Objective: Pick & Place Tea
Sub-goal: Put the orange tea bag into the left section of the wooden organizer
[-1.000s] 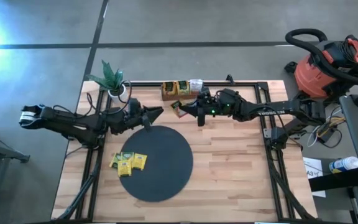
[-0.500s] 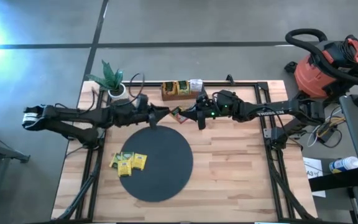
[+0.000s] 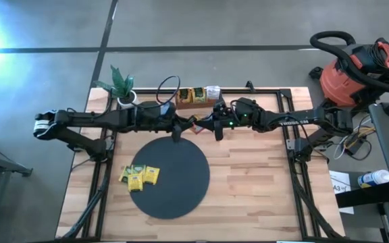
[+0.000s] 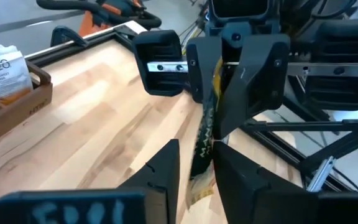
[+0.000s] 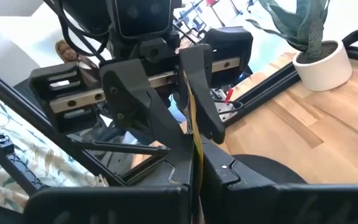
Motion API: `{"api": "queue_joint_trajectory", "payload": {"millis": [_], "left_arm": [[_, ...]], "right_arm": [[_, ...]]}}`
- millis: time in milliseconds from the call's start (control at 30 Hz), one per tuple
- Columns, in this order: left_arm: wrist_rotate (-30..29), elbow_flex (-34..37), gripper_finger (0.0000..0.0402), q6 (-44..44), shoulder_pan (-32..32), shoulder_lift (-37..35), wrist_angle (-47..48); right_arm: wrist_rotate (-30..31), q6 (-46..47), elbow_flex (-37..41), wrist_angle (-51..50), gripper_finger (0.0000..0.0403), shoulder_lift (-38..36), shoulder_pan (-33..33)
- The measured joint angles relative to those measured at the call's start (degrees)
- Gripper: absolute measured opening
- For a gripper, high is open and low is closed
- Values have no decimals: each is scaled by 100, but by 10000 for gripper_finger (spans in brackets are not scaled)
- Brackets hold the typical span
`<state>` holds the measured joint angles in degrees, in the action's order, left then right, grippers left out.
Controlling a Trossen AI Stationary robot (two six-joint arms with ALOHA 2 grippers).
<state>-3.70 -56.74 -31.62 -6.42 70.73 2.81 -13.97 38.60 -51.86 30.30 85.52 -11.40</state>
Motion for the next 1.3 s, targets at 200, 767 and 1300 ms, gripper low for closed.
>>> {"api": "queue_joint_trajectory", "payload": {"millis": [200,767,1300], "left_arm": [[-5,-23,33,24,-2,-18,19],[-341,-16,1,377,-145,-14,478],[1430,-39,0,2816,-2844,719,1289]], "right_arm": [[19,-19,0,-2,9,0,0],[32,-416,0,-538,74,-2,-9],[493,-683,-299,-2050,150,-81,-557]]}}
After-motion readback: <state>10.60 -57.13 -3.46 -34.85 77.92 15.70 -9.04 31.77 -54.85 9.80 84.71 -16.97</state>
